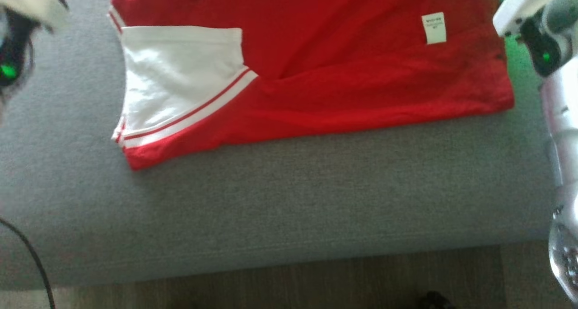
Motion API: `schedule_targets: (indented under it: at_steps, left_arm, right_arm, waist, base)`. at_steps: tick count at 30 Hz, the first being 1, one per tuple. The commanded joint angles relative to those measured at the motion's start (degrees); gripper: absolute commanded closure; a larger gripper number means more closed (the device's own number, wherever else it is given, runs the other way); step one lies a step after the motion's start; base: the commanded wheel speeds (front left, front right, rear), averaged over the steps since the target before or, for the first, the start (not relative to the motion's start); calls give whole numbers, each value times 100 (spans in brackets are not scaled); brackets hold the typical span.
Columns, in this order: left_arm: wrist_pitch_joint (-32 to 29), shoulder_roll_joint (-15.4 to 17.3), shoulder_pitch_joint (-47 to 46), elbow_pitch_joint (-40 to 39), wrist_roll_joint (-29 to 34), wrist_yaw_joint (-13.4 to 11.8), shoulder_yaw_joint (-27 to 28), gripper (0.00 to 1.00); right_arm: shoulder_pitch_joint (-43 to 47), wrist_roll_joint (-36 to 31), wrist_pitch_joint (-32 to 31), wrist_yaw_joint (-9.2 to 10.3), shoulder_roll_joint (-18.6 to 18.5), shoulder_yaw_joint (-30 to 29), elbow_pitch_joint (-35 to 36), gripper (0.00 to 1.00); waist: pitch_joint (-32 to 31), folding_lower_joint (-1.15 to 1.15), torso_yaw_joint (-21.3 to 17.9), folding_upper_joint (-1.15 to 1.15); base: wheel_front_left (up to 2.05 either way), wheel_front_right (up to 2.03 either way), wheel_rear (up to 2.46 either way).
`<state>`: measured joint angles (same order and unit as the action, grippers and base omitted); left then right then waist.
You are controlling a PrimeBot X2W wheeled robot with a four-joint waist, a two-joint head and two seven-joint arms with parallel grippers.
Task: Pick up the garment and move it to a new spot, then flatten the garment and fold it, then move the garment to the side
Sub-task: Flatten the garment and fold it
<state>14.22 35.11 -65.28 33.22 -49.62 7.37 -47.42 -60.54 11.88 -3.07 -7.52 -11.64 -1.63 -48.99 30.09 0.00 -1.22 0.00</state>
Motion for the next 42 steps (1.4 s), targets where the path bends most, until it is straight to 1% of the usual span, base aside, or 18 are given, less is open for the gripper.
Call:
schedule_targets:
  at_steps: [1, 4, 9, 15, 18, 24, 30, 32, 33, 34, 35, 36, 38, 39, 40, 42]
  left_arm:
    - [52, 362, -145, -190, -30, -51, 296, 100]
    - [67, 524, 349, -718, -100, -235, 435, 100]
    - [75, 804, 1229, -1617, -202, -696, 714, 100]
    - [76, 924, 2300, -2662, -295, -1140, 1095, 100]
    - [77, 929, 2753, -2991, -336, -1249, 1207, 100]
    - [77, 916, 3326, -3280, -348, -1421, 1364, 100]
    - [72, 853, 3659, -3345, -415, -1476, 1453, 100]
    - [61, 832, 3713, -3334, -441, -1492, 1437, 100]
    - [26, 813, 3741, -3321, -480, -1498, 1421, 100]
    - [-9, 801, 3760, -3316, -500, -1498, 1398, 100]
    - [-21, 775, 3775, -3320, -529, -1504, 1390, 100]
    - [-38, 745, 3790, -3319, -562, -1522, 1386, 75]
    - [-95, 696, 3815, -3328, -593, -1536, 1337, 40]
    - [-126, 662, 3832, -3331, -629, -1543, 1319, 12]
    - [-162, 646, 3845, -3329, -646, -1557, 1298, 0]
    - [-186, 636, 3855, -3328, -646, -1574, 1278, 0]
  right_arm:
    - [38, 60, 0, 3, -39, 75, 264, 100]
    - [372, 241, -56, 3, -173, 184, 562, 100]
    - [937, 466, -193, 3, -410, 236, 1139, 100]
    - [1585, 571, -457, 3, -606, 87, 1859, 100]
    - [1914, 487, -629, 3, -670, -11, 2258, 100]
    - [2474, 365, -1008, 3, -602, -173, 3037, 100]
    - [2841, 260, -1271, 3, -465, -420, 3590, 100]
    - [2907, 195, -1325, 3, -431, -464, 3697, 84]
    - [2931, 143, -1345, 3, -425, -466, 3742, 68]
    - [2947, 101, -1362, 3, -412, -477, 3777, 56]
    - [2957, 55, -1371, 3, -397, -494, 3807, 32]
    - [2964, 2, -1370, 3, -384, -508, 3837, 1]
    - [2975, -78, -1378, 3, -353, -531, 3877, 0]
    - [2985, -98, -1393, 3, -338, -537, 3903, 0]
    - [2999, -109, -1413, 3, -329, -543, 3932, 0]
    - [3017, -118, -1433, 3, -329, -560, 3963, 0]
  waist:
    - [-56, 0, 65, 0]
    - [-112, 0, 141, 0]
    - [-171, 0, 238, 0]
    - [-202, 0, 320, 0]
    - [-198, 0, 336, 0]
    - [-135, 0, 344, 0]
    - [-118, 0, 361, 0]
    - [-116, 0, 359, 0]
    - [-116, 0, 357, 0]
    - [-114, 0, 353, 0]
    - [-113, 0, 348, 0]
    - [-112, 0, 345, 0]
    - [-120, 0, 334, 0]
    - [-129, 0, 330, 0]
    - [-141, 0, 325, 0]
    - [-161, 0, 322, 0]
  base:
    - [0, 0, 0]
    - [0, 0, 0]
    - [0, 0, 0]
    - [0, 0, 0]
    - [0, 0, 0]
    - [0, 0, 0]
    - [0, 0, 0]
    - [0, 0, 0]
    - [0, 0, 0]
    - [0, 0, 0]
    - [0, 0, 0]
    - [0, 0, 0]
    - [0, 0, 0]
    - [0, 0, 0]
    - [0, 0, 0]
    - [0, 0, 0]
